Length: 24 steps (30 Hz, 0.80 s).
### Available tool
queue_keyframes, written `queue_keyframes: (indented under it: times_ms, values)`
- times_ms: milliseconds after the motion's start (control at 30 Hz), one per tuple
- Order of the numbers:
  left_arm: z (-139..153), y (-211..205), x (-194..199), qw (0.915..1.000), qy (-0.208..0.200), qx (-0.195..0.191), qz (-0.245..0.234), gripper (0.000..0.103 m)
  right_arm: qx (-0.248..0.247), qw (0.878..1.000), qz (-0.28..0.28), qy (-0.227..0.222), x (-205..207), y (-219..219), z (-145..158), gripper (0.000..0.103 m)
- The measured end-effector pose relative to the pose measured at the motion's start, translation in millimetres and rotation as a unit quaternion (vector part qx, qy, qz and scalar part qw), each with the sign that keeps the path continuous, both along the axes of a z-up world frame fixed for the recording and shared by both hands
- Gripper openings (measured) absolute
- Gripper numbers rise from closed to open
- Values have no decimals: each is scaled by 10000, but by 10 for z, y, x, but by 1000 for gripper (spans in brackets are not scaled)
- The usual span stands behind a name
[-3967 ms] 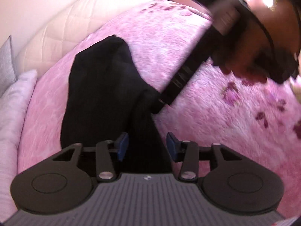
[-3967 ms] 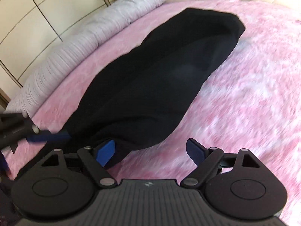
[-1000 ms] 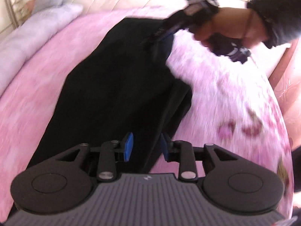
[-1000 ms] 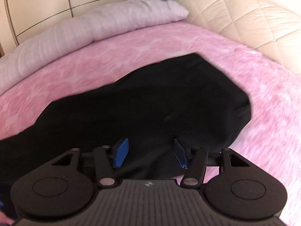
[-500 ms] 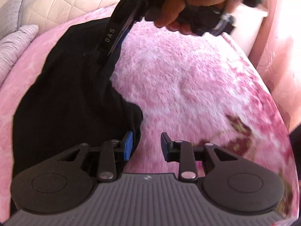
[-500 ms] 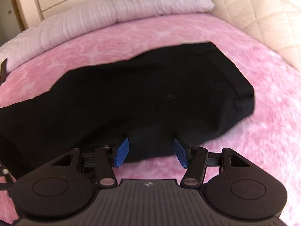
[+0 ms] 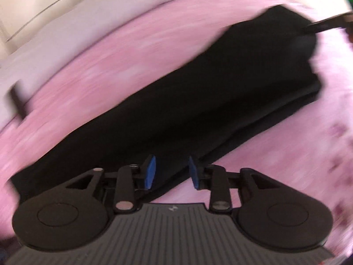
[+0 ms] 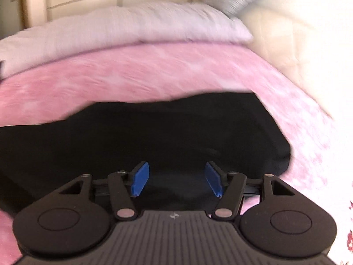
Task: Fold clothes
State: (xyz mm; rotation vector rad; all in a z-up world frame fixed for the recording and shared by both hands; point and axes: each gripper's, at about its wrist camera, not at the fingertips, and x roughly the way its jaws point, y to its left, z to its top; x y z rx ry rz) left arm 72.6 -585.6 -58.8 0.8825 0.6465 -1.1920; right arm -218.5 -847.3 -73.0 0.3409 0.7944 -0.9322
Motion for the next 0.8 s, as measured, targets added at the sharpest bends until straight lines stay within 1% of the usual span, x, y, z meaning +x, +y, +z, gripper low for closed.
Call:
queue_keyframes:
  times_ms: [33,67,133,167,233,300,367,433,467,567,600,667,700,733,767,800]
  values:
    - [9,166,171,9998,-157,19,130,38,-8,9998,187,-46,153,157,45,66]
    - [4,352,341,9992,-357,69,179,45,-15,9993,375,-92,306,313,90,66]
    - [-51,695,651,9969,-742,241,124,45,-29,9970,750,-173,617,628,171,66]
    - [-86,858,818,9953,-908,328,39,44,-26,9954,946,-121,818,807,138,66]
    - [-183,1185,1170,9902,-1288,458,-292,40,-18,9910,1336,-17,1221,1165,72,66]
    - [-295,1429,1469,9805,-1709,596,-764,33,-11,9850,1725,88,1624,1522,6,66]
    - [-378,1593,1708,9705,-1987,635,-1211,28,-4,9773,2110,192,2027,1879,-61,64]
    - [-491,1727,1925,9580,-2218,667,-1690,23,4,9680,2492,296,2430,2237,-127,59]
    - [-538,1788,2013,9512,-2299,692,-1937,21,-2,9627,2681,359,2626,2408,-162,59]
    - [-740,1889,2164,9263,-2544,737,-2679,20,-283,9437,3182,860,3006,2703,-310,51]
    - [-799,1916,2189,9193,-2596,740,-2864,20,-390,9366,3324,1042,3109,2787,-354,51]
    - [-912,1927,2214,9100,-2654,712,-3105,20,-607,9227,3551,1375,3233,2873,-466,51]
    - [-959,1933,2228,9064,-2671,690,-3200,16,-678,9169,3629,1514,3281,2876,-512,51]
    - [-980,1939,2244,9057,-2648,660,-3244,12,-721,9102,3732,1645,3308,2888,-555,51]
    - [-985,1938,2258,9083,-2563,641,-3244,0,-764,9031,3835,1774,3335,2900,-598,51]
    - [-970,1922,2285,9152,-2420,622,-3163,0,-806,8962,3931,1894,3360,2912,-638,51]
